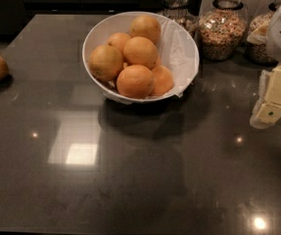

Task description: Pick orange from white bowl

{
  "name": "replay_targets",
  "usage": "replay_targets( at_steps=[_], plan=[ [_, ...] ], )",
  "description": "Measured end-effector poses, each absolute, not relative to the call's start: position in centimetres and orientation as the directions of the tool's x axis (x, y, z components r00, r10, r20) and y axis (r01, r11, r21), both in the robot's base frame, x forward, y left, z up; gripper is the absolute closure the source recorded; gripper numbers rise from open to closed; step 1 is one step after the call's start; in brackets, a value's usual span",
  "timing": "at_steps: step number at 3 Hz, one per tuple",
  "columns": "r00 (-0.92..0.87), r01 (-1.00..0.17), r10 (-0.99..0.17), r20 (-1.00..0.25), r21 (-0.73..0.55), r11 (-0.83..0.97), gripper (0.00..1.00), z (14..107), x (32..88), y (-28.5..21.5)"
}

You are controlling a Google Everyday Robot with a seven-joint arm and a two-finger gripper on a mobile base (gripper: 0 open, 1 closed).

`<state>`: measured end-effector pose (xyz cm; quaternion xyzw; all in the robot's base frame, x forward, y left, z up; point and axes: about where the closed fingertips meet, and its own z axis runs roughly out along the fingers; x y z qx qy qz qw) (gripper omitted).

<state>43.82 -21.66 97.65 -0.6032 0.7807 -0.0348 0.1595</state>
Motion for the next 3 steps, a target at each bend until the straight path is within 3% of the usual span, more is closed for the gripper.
replay_targets(
  at_steps=[1,3],
  plan=[
    [-0.228,-0.925,-0.949,-0.218,-0.255,0.281,0.00,97.7,43.9,-21.4],
    [-0.267,-0.883,-0.897,-0.354,-0.283,0.374,0.00,96.5,45.8,-16.4]
  ],
)
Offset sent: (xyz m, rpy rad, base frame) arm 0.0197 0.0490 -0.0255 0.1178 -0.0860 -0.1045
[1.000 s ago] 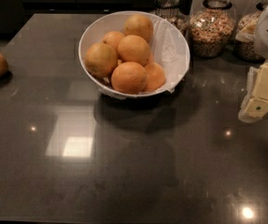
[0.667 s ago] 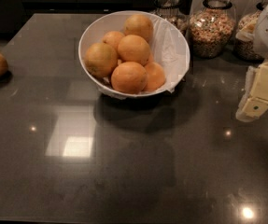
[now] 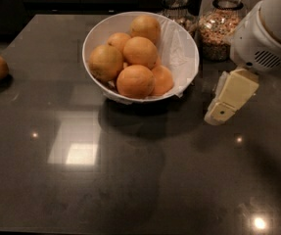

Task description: Pick orange from white bowl

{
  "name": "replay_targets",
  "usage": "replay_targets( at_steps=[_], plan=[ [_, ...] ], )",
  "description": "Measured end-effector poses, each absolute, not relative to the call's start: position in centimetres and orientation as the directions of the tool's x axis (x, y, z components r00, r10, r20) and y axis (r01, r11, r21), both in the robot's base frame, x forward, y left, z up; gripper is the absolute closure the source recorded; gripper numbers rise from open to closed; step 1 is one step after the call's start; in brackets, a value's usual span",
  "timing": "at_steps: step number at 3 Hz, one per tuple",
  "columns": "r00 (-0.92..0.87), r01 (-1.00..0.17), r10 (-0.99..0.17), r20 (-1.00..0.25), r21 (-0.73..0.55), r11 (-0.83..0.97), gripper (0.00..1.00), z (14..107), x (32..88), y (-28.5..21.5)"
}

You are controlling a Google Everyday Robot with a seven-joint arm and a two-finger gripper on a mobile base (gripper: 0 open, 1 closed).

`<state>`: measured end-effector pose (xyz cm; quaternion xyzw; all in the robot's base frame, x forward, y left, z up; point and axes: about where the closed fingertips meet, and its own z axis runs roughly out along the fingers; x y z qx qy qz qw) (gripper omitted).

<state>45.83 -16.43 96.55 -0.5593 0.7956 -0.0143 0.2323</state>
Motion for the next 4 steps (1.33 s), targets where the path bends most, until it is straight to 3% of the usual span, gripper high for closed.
replay_targets(
  at_steps=[1,2,4],
  plan=[
    [-0.217,-0.894,-0.888,-0.405,-0.282,0.347,0.00,96.7,46.3,-13.1],
    [-0.217,-0.894,-0.888,-0.405,-0.282,0.347,0.00,96.7,46.3,-13.1],
    [-0.222,-0.872,-0.809,-0.544,-0.260,0.414,0.00,96.1,47.6,-8.3]
  ],
)
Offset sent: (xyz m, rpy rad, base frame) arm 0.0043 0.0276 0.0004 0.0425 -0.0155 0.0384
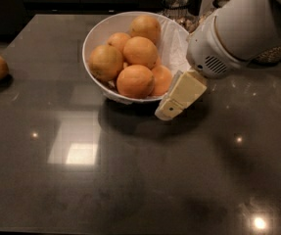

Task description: Pick orange from white bowl

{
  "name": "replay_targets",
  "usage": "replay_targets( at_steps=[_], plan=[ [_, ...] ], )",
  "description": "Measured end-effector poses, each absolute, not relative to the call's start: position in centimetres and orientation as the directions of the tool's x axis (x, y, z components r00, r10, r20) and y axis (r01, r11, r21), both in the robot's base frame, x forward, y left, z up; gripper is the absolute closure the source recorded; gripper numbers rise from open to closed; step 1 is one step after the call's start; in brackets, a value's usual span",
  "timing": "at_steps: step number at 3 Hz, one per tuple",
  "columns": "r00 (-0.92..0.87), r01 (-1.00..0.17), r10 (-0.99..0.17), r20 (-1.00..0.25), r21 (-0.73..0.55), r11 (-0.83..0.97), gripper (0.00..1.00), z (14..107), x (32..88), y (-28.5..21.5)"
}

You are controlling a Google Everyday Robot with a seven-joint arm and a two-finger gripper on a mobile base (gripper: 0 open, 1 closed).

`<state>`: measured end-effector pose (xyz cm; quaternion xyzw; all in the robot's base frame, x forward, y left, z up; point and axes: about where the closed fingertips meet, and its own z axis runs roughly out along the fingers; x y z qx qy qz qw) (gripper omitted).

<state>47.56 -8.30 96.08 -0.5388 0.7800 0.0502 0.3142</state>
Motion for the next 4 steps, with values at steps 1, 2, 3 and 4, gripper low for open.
replay_targets(
  at_steps=[1,2,3,4],
  plan=[
    [-0.257,-0.863,-0.748,-0.612,-0.203,0.462,0.00,95.3,48.5,-5.8],
    [-0.256,-0.863,-0.747,-0.613,-0.203,0.463,0.00,95.4,48.5,-5.7],
    [-0.255,-0.855,-0.717,-0.648,-0.195,0.481,0.00,95.3,48.8,-4.7],
    [-0.255,-0.841,-0.696,-0.672,-0.202,0.503,0.06,95.3,49.3,-4.2]
  ],
)
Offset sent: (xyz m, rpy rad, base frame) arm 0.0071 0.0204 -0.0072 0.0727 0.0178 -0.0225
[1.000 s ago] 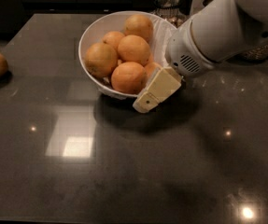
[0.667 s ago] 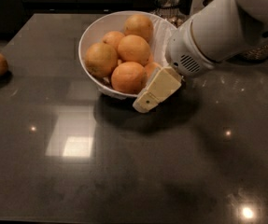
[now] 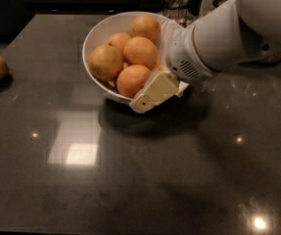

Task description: Pick orange from white bowl

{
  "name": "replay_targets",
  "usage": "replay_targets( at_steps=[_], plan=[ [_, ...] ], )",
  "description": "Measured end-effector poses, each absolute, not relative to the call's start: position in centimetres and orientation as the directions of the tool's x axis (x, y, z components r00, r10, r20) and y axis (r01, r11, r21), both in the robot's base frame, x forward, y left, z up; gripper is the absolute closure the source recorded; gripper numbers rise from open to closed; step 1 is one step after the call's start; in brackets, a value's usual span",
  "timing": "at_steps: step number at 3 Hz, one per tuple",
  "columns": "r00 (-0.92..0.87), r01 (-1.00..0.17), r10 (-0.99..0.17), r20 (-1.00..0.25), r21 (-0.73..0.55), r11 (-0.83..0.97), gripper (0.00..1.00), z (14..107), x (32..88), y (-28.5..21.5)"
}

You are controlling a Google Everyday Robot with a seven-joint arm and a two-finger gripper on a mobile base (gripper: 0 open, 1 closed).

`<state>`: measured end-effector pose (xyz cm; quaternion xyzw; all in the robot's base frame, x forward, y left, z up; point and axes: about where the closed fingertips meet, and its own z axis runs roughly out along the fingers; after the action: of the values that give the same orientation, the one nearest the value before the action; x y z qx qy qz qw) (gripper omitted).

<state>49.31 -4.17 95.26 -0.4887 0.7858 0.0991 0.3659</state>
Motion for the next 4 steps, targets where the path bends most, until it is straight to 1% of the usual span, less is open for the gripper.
replay_targets(
  at_steps=[1,2,3,4],
  plan=[
    [-0.256,-0.831,-0.679,-0.688,-0.202,0.518,0.23,95.1,49.5,-3.8],
    [-0.268,-0.824,-0.667,-0.695,-0.193,0.533,0.38,94.3,50.0,-3.6],
    [-0.278,-0.816,-0.659,-0.699,-0.189,0.546,0.42,93.6,50.7,-3.5],
    [-0.285,-0.811,-0.653,-0.701,-0.187,0.554,0.34,93.2,51.6,-3.2]
  ],
)
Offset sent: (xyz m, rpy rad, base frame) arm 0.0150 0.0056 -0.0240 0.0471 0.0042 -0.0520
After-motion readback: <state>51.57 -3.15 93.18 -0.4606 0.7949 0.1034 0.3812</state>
